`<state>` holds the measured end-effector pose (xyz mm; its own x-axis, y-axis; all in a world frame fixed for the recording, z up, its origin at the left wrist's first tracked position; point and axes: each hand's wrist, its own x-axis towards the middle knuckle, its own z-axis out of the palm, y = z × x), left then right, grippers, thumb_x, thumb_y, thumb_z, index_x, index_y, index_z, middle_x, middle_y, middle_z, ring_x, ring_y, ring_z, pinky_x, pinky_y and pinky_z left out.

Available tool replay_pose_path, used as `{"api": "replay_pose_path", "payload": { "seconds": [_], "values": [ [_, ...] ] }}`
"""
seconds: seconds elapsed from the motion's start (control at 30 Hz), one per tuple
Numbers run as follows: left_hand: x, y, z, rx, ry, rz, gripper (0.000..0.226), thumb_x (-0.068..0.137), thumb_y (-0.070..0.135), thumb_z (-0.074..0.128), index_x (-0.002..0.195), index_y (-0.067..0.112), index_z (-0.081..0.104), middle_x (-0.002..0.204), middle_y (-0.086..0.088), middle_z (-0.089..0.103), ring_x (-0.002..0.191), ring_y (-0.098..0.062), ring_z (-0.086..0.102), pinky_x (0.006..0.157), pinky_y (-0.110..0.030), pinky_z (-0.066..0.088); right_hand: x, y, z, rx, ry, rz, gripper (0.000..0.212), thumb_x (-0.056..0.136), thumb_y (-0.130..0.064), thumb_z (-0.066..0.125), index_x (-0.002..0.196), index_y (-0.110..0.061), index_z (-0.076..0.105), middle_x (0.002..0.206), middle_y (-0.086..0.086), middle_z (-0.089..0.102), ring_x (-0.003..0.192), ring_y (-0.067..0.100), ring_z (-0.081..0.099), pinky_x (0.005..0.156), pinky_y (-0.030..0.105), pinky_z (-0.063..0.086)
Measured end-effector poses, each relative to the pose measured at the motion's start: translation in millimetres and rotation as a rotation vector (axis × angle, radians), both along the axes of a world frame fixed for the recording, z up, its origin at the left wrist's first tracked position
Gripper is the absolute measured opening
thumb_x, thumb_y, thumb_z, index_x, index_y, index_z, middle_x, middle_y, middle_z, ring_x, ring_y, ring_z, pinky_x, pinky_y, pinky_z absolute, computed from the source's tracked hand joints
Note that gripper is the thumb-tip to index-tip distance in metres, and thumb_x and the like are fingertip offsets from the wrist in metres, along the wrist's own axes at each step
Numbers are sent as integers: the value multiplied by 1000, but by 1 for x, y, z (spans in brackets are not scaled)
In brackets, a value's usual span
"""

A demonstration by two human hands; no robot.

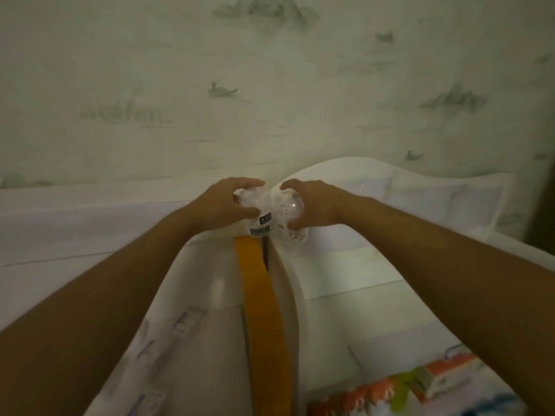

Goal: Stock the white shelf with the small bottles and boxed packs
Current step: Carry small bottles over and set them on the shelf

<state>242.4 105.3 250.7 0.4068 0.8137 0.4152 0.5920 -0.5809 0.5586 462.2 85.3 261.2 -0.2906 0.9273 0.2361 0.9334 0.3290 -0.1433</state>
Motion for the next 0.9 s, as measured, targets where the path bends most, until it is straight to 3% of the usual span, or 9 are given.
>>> {"api": "replay_pose_path", "payload": {
  "seconds": [0.23, 0.43, 0.6, 0.9],
  "values": [
    [100, 11, -24, -35, 79, 8, 60, 77, 23, 78, 131, 32, 54, 135, 7, 53, 112, -16, 58, 95, -40, 53, 103, -3, -22, 1, 51, 0, 82, 72, -40, 80, 140, -29, 36, 134, 2, 54, 112, 22, 54, 83, 32, 45],
    [240, 22, -57, 0, 248, -23, 61, 77, 24, 78, 132, 33, 52, 128, 8, 49, 109, -13, 52, 96, -31, 48, 235, -7, -53, -98, 48, -43, 79, 74, -35, 79, 141, -26, 38, 131, 5, 56, 112, 24, 56, 88, 36, 51],
    [334, 26, -101, -77, 303, -92, 62, 77, 31, 78, 133, 36, 49, 128, 6, 48, 109, -14, 51, 97, -34, 48, 335, 6, -96, -203, 88, -99, 83, 71, -39, 81, 141, -28, 39, 132, 1, 58, 112, 22, 58, 89, 36, 52],
    [366, 31, -185, -227, 362, 41, 74, 77, 34, 76, 140, 34, 37, 138, 4, 37, 117, -18, 49, 100, -35, 46, 435, 26, -178, -379, 215, -222, 94, 68, -43, 82, 146, -25, 34, 141, 5, 52, 123, 23, 55, 98, 34, 47]
  ]
}}
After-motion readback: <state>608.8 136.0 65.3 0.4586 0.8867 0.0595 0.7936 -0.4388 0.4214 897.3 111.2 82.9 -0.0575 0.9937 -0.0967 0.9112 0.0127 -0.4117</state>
